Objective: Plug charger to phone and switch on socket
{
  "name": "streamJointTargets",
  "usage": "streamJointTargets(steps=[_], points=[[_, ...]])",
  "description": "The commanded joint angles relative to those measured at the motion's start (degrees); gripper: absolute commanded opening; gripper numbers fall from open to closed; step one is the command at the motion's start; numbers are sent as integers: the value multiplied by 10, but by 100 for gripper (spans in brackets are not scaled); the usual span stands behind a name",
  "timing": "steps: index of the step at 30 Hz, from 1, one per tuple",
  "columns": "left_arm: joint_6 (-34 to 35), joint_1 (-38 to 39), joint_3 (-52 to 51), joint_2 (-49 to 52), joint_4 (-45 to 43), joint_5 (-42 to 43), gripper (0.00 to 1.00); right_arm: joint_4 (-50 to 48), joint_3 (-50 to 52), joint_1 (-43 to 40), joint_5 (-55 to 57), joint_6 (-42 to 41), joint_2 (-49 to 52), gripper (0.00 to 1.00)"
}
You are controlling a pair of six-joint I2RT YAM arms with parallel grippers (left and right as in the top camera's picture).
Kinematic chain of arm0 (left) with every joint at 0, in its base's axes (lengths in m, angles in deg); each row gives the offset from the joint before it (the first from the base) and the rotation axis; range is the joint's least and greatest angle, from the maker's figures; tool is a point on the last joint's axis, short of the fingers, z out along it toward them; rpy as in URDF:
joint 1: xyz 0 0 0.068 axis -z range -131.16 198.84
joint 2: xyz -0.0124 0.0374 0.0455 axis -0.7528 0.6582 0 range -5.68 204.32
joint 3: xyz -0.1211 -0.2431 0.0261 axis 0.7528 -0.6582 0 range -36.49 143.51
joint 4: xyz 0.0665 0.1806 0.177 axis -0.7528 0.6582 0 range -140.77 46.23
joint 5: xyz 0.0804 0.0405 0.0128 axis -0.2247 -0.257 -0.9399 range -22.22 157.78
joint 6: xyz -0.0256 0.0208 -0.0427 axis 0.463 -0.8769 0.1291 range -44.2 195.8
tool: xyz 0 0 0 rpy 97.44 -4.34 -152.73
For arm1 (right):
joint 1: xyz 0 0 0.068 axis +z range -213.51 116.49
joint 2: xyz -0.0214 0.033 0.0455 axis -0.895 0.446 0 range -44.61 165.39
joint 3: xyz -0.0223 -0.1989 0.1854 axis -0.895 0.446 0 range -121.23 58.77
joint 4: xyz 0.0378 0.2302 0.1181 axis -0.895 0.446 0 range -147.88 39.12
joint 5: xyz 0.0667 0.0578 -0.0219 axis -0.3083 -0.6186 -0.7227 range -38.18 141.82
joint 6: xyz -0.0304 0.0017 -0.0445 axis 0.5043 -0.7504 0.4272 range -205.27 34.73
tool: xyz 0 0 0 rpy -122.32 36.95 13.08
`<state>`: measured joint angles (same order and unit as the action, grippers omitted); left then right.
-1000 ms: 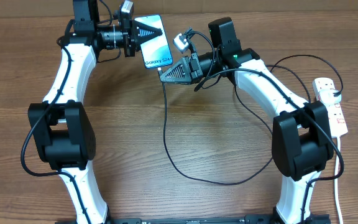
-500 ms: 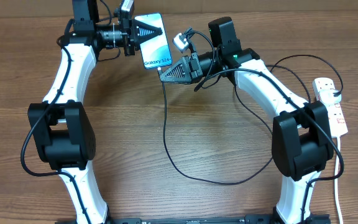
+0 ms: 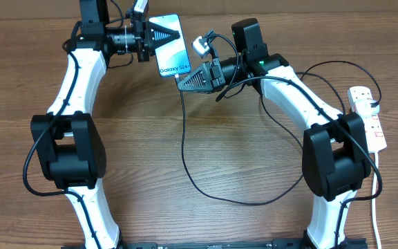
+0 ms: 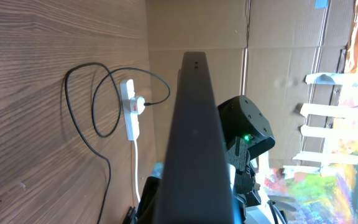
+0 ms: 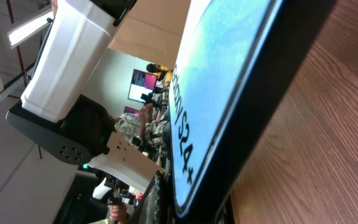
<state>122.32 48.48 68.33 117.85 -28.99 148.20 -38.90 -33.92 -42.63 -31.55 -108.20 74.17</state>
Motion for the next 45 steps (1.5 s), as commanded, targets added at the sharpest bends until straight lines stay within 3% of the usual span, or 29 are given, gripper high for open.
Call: streamJointTargets(steps=[1, 6, 17, 45], points=[[-13, 4, 3, -18, -2, 35, 4, -14, -7, 0, 12, -22, -16, 4], [-13, 4, 3, -18, -2, 34, 4, -37, -7, 0, 15, -56, -16, 4], [-11, 3, 3, -18, -11, 26, 4, 17, -7, 2, 10, -36, -16, 4], [-33, 3, 3, -18, -10, 22, 4, 6, -7, 0, 6, -37, -16, 4]])
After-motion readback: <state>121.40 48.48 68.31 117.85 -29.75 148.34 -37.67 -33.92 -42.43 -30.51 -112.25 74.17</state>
